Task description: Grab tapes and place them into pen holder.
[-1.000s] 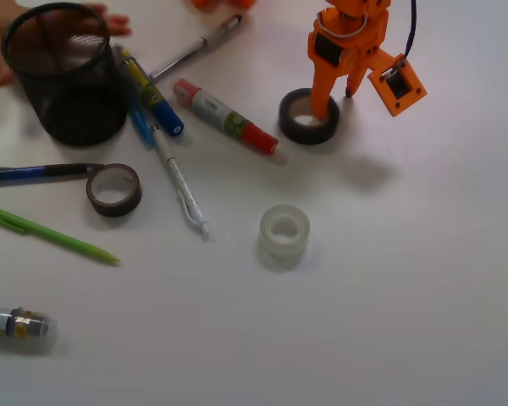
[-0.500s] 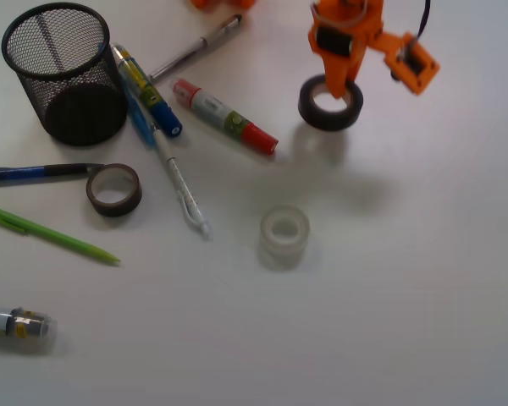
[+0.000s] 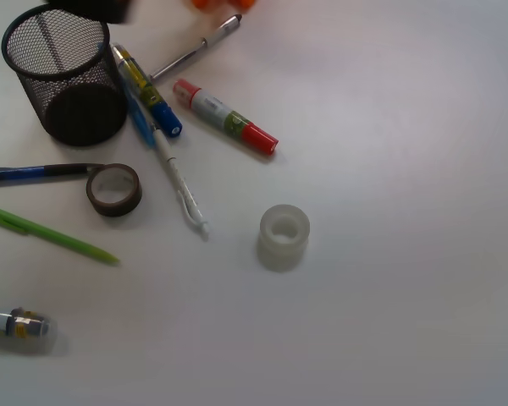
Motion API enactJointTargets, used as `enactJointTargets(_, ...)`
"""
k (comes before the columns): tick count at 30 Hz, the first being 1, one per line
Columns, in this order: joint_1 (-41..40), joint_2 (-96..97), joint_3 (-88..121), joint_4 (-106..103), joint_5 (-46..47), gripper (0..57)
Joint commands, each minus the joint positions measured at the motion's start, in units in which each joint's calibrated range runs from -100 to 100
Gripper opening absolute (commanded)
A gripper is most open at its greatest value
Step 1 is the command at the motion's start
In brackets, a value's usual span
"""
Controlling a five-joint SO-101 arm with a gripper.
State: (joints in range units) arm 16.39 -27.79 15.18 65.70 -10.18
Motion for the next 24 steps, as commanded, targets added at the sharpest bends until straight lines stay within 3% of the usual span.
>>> enactJointTargets(1, 8.2, 1.6, 1.1, -5.2, 1.9, 0.3)
enactJointTargets(13, 9.7, -0.9, 4.6, 10.1, -1.2, 0.3)
enactJointTargets(24, 9.7, -2.5, 13.8, 2.5, -2.5, 0.3)
